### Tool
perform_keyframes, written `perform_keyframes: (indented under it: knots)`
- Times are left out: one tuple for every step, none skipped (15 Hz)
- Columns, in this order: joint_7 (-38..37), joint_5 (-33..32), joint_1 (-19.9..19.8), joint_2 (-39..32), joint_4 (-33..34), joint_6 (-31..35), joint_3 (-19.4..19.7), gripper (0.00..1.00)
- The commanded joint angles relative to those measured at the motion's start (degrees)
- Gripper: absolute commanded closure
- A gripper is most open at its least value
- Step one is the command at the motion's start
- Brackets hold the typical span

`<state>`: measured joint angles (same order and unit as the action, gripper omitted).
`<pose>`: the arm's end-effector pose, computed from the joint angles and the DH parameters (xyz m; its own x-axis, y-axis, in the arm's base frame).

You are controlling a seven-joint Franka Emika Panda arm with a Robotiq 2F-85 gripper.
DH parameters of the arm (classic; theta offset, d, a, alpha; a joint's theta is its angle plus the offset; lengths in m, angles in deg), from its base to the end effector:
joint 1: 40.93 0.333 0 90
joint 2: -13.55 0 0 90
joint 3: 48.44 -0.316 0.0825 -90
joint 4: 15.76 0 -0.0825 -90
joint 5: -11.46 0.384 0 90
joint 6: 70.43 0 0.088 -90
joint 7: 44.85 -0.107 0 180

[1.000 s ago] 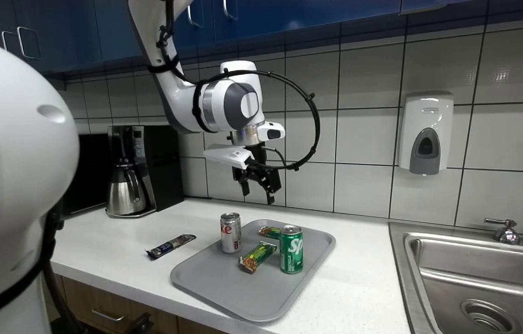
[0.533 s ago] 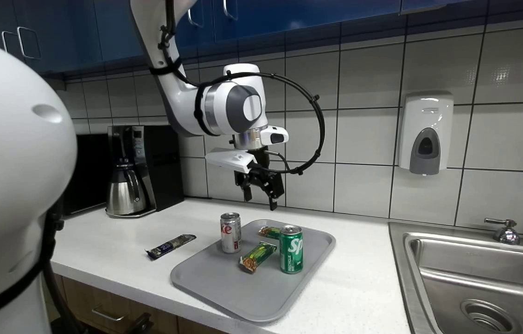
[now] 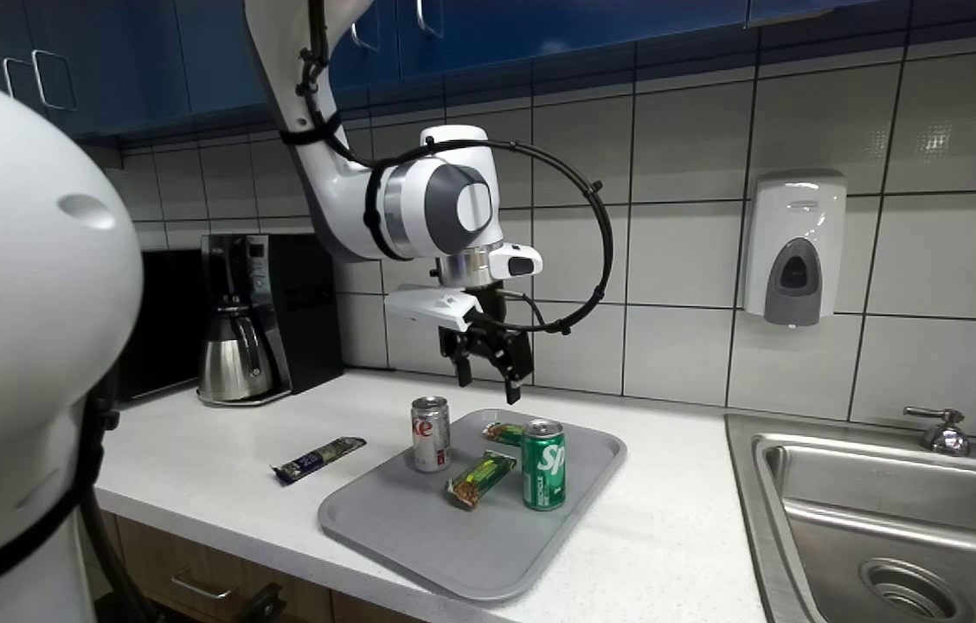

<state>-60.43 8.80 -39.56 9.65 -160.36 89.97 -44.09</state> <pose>0.4824 -0.0232 0.2719 0.9394 -0.2742 0.2060 -0.2746 -0.9612 -0.0269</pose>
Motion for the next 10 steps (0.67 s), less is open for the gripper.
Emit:
perform_keyframes:
  knots:
    - [0.9,-1.0,-0.9,0.5,-0.1,-1.6,-0.3,0.0]
    - [0.8,-1.2,-0.9,0.1,0.0,-1.6,-0.2,0.0]
    - [0.7,-1.3,-0.8,-0.2,0.2,-1.6,-0.2,0.0]
    - [0.9,-1.1,-0.8,-0.5,0.3,-1.7,-0.2,0.0]
    - [1.0,-1.1,-0.8,-0.9,0.5,-1.7,-0.2,0.0]
    - [0.9,-1.2,-0.7,-1.3,0.7,-1.7,-0.2,0.0]
    - [1.0,-1.1,-0.7,-1.7,0.9,-1.7,-0.2,0.0]
    - [1.1,-1.0,-0.6,-2.1,1.0,-1.7,-0.3,0.0]
    - [1.1,-1.0,-0.6,-2.5,1.1,-1.7,-0.2,0.0]
    - [1.2,-0.9,-0.5,-2.8,1.3,-1.7,-0.3,0.0]
